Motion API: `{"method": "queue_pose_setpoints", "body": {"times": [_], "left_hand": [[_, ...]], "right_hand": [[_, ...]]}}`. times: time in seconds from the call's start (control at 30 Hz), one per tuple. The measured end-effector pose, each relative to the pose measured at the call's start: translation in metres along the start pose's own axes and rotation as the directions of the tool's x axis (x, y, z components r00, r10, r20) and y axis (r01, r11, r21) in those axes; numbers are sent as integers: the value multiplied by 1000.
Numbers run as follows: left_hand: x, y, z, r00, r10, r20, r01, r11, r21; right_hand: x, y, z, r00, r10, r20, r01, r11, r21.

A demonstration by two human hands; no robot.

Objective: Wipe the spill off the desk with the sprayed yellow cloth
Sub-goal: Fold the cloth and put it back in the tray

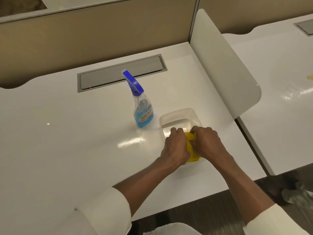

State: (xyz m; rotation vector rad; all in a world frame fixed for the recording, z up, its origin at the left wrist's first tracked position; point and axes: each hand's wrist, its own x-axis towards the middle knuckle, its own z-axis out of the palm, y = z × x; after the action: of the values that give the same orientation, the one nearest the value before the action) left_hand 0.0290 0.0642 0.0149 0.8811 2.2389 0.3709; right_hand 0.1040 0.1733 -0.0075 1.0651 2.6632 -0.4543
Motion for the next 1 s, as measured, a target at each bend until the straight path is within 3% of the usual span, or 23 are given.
{"method": "queue_pose_setpoints", "body": {"times": [0.17, 0.37, 0.43, 0.6, 0.77, 1.0], "left_hand": [[4, 6, 14, 998, -9, 60, 4, 997, 82], [-7, -2, 20, 991, 119, -58, -92, 932, 350], [-15, -5, 13, 986, 127, -106, -80, 926, 369], [-40, -23, 2, 963, 7, -269, 53, 975, 215], [-52, -35, 3, 927, -124, -354, 134, 991, 6], [-41, -52, 10, 899, -231, -371, 211, 973, -93]], "right_hand": [[3, -6, 10, 997, -80, 15, 81, 991, -108], [3, -10, 17, 991, -129, 15, 130, 983, -128], [4, -10, 18, 992, -123, -6, 121, 980, -159], [2, -8, 14, 989, -143, -34, 134, 973, -186], [1, -27, -11, 948, -176, -267, 171, 984, -42], [12, -48, -20, 969, -161, -186, 142, 984, -111]]}}
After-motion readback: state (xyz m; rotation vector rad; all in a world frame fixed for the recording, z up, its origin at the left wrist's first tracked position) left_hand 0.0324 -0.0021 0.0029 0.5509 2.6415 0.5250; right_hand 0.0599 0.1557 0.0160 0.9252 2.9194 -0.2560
